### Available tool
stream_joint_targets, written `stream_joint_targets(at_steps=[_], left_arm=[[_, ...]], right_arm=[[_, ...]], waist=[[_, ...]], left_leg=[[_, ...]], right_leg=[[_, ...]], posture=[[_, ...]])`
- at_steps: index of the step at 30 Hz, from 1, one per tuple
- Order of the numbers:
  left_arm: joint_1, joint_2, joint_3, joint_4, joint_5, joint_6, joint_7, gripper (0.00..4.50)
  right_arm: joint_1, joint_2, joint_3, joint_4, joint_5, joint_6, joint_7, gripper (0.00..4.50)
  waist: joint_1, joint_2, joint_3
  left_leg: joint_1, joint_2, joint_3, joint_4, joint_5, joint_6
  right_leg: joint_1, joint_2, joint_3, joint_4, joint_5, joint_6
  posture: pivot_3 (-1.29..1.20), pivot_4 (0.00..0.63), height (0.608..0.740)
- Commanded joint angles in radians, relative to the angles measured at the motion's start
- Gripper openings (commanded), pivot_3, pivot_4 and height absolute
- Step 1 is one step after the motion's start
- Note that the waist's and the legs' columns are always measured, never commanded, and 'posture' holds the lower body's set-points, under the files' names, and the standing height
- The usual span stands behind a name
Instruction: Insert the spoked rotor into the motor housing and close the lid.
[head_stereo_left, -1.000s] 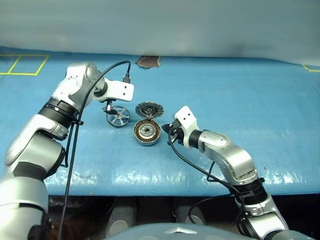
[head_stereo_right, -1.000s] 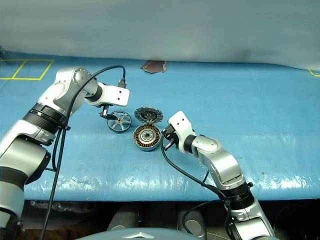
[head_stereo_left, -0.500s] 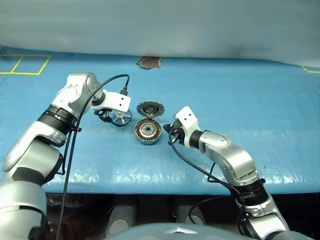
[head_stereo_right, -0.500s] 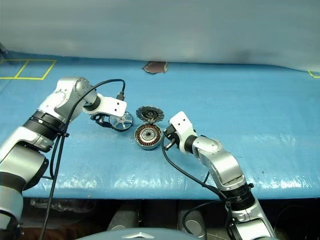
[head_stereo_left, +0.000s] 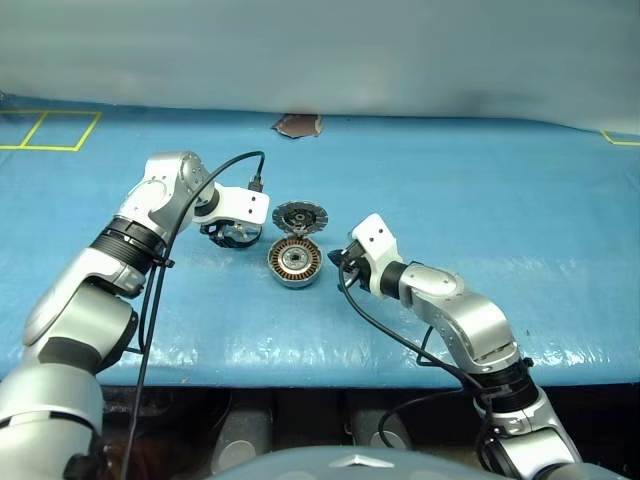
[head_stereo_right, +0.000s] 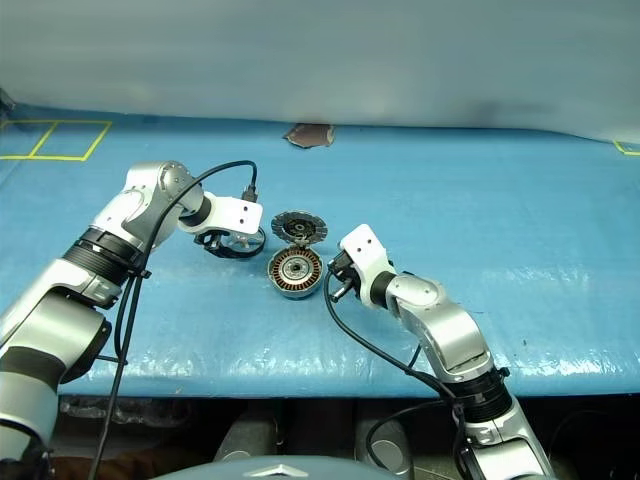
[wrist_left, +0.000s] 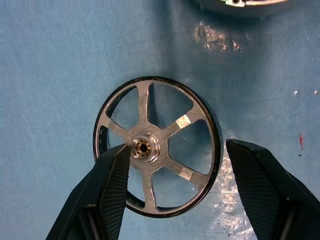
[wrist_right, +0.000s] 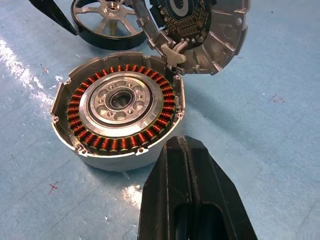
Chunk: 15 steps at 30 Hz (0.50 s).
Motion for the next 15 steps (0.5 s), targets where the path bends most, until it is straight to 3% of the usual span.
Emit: stream_joint_targets(at_steps=[1,15], left_arm=[[-0.039,-0.008,0.047,0.002,-0.020,0.012,-0.007,3.31],[-0.084,-0.046,0.062,0.087,-0.028,0.018,0.032,3.31]], right_arm=[[-0.002,0.000,-0.015,-0.041,0.002,-0.005,-0.005,0.00],[0.002,0.006,-0.011,-0.035,0.001,0.001,-0.022,0.00]], waist=[[0.000,0.000,0.000],[0.001,0.000,0.000]], left_leg=[[0.000,0.000,0.000,0.000,0.000,0.000],[0.000,0.000,0.000,0.004,0.000,0.000]], right_leg=[[0.000,0.000,0.000,0.000,0.000,0.000],[0.001,0.000,0.000,0.003,0.000,0.000]], posture=[[0.00,0.150,0.740],[0.00,0.150,0.740]])
